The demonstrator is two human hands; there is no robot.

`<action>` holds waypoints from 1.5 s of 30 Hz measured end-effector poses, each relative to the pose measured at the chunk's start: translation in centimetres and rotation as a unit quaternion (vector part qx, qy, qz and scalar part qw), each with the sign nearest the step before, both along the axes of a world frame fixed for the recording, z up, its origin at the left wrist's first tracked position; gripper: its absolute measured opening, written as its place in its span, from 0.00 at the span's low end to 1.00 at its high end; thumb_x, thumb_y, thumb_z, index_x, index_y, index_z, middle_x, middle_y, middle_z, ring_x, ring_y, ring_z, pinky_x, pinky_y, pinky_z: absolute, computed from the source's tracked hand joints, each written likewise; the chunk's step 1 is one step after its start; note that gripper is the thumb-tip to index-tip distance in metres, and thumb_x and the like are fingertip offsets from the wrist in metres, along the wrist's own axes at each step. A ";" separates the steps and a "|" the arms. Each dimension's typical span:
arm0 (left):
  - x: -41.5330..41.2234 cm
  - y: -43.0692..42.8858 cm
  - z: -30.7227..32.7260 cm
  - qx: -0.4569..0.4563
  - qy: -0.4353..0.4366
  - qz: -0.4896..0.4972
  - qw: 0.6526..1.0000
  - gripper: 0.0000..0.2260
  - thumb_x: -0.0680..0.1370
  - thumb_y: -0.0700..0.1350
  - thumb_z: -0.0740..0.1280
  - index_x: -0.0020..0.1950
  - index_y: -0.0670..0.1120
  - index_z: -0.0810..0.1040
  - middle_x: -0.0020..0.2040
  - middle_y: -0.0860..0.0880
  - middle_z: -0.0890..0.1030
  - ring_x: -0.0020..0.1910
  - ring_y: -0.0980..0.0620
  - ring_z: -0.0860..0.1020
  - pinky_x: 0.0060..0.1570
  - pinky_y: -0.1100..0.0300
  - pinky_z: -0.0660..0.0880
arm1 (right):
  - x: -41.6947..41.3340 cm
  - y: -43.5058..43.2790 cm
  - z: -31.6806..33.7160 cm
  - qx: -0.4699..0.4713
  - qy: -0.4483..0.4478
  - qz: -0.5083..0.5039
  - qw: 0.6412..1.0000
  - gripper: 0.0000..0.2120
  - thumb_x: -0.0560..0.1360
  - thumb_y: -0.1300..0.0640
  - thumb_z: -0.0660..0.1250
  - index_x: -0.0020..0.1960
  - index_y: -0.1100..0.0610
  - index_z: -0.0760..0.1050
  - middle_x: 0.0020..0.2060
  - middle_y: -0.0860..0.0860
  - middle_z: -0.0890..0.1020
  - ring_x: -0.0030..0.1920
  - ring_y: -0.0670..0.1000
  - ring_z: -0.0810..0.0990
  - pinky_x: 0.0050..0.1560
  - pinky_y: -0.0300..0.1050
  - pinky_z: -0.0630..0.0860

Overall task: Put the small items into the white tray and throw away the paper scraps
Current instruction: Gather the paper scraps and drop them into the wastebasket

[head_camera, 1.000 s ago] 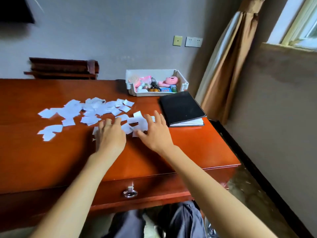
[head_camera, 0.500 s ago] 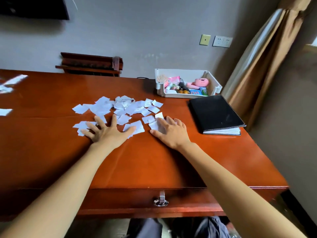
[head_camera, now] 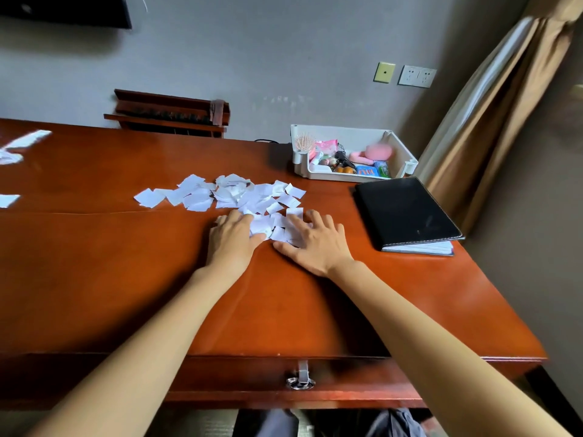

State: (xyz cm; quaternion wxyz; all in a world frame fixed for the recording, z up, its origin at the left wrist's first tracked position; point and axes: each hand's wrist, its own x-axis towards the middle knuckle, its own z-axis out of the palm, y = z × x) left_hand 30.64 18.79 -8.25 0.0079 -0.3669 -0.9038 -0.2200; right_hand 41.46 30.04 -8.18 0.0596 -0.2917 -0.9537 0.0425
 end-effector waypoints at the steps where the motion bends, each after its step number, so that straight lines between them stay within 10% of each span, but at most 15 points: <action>1: 0.0 0.1 0.0 0.017 -0.008 0.001 1.000 0.21 0.79 0.49 0.61 0.71 0.43 0.66 0.70 0.44 0.67 0.69 0.44 0.64 0.66 0.52 0.63 | -0.1 0.1 0.1 0.009 -0.014 -0.001 1.000 0.30 0.73 0.32 0.52 0.71 0.44 0.59 0.68 0.53 0.65 0.67 0.58 0.62 0.63 0.53 0.62; 20: 0.5 0.2 1.2 0.206 -0.141 0.049 0.967 0.08 0.74 0.37 0.69 0.50 0.34 0.78 0.51 0.37 0.80 0.46 0.44 0.73 0.41 0.60 0.68 | 1.1 0.3 0.9 0.031 0.083 -0.040 0.995 0.11 0.76 0.68 0.60 0.58 0.63 0.68 0.54 0.59 0.74 0.48 0.63 0.77 0.40 0.48 0.67; 29: 2.3 1.0 3.8 0.253 -0.178 0.038 0.950 0.17 0.74 0.36 0.67 0.30 0.43 0.63 0.34 0.39 0.72 0.39 0.37 0.67 0.22 0.72 0.61 | 2.3 1.6 2.3 -0.122 0.286 -0.114 0.943 0.09 0.79 0.58 0.60 0.43 0.63 0.72 0.40 0.58 0.76 0.38 0.53 0.71 0.33 0.40 0.62; 37: 6.0 2.7 5.7 0.304 -0.236 0.012 0.923 0.05 0.75 0.38 0.67 0.51 0.41 0.76 0.65 0.43 0.76 0.62 0.48 0.75 0.32 0.67 0.69 | 5.5 3.0 4.0 -0.156 0.374 -0.153 0.901 0.09 0.78 0.62 0.61 0.49 0.67 0.77 0.37 0.54 0.74 0.33 0.48 0.70 0.33 0.36 0.63; 41: 9.2 4.0 7.0 0.332 -0.284 -0.028 0.899 0.04 0.76 0.38 0.67 0.49 0.43 0.75 0.64 0.45 0.77 0.48 0.57 0.75 0.23 0.74 0.70 | 8.9 3.8 4.8 -0.123 0.405 -0.172 0.890 0.21 0.77 0.64 0.61 0.27 0.52 0.61 0.25 0.47 0.63 0.26 0.45 0.59 0.25 0.29 0.63; 45: 13.9 6.3 7.9 0.373 -0.333 -0.099 0.860 0.09 0.75 0.37 0.67 0.53 0.45 0.78 0.47 0.53 0.81 0.43 0.55 0.76 0.30 0.70 0.73 | 13.7 4.7 5.1 -0.086 0.435 -0.208 0.872 0.24 0.75 0.64 0.62 0.26 0.53 0.54 0.22 0.48 0.58 0.25 0.50 0.55 0.28 0.43 0.59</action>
